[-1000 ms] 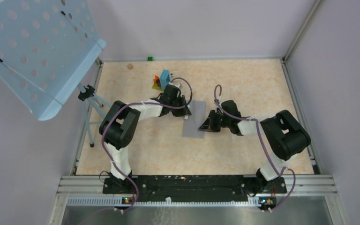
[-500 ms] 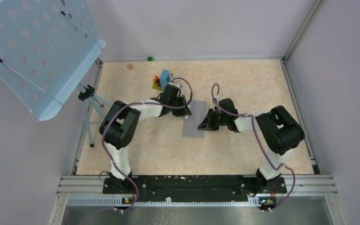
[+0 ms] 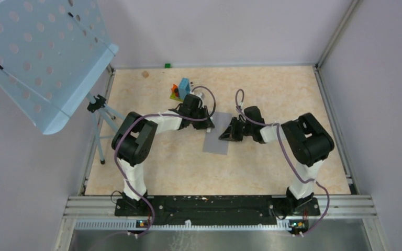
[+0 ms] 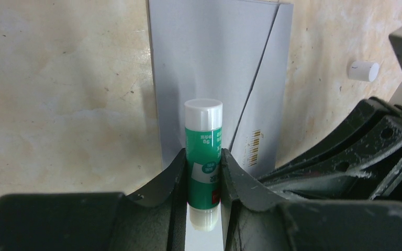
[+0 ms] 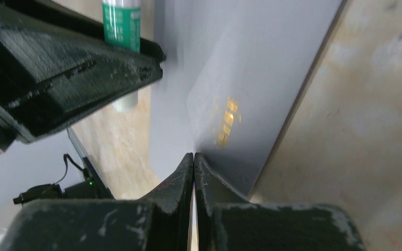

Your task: Place the letter into the envelope and seal it

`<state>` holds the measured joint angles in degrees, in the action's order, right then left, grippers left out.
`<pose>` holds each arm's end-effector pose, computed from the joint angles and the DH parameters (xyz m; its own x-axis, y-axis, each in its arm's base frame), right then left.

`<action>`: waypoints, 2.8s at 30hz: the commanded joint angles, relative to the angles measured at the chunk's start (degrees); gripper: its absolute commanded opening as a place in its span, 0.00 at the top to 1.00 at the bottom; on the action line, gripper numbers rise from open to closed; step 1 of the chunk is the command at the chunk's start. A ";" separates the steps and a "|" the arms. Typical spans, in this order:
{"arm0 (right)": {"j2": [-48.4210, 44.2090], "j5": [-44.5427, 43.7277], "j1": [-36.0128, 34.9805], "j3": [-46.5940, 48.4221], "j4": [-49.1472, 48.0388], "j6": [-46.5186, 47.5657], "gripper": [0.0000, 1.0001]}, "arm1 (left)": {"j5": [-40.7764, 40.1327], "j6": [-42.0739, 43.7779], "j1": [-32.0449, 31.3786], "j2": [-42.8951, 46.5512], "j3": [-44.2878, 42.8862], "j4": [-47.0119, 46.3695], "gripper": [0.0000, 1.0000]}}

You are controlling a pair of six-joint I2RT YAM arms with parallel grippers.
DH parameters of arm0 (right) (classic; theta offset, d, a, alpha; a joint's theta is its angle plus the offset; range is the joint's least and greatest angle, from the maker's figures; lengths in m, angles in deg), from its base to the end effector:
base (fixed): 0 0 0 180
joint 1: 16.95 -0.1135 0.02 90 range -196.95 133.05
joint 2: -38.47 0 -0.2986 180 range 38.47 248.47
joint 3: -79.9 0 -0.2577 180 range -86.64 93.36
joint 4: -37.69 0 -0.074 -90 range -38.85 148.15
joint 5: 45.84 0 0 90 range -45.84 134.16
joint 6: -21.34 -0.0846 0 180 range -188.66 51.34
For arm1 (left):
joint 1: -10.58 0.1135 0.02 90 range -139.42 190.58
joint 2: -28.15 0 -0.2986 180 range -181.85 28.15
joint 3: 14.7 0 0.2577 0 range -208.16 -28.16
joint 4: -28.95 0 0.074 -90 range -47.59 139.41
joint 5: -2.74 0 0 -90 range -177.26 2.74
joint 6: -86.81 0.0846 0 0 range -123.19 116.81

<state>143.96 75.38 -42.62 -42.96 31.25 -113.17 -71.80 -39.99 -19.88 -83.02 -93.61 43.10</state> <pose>0.3234 0.2041 0.1109 -0.9328 0.2169 -0.2880 -0.0901 0.6334 0.7686 0.3790 -0.2491 0.1417 -0.8875 -0.1478 -0.4364 0.1441 0.8106 -0.5676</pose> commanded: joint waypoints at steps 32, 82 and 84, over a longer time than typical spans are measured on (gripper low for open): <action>7.71 -4.31 1.70 9.23 3.39 4.59 1.00 | -1.81 3.05 -0.13 -4.82 -0.14 6.89 1.00; 3.49 -4.47 -0.46 5.54 4.03 3.95 1.00 | -2.74 -2.33 0.14 -4.83 1.75 4.52 1.00; 3.39 -4.55 -0.52 5.01 3.91 3.95 1.00 | -2.64 -2.49 0.16 -5.01 1.77 4.34 1.00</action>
<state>148.20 72.67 -42.58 -35.61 32.74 -110.46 -70.40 -42.70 -19.46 -84.51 -94.72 42.27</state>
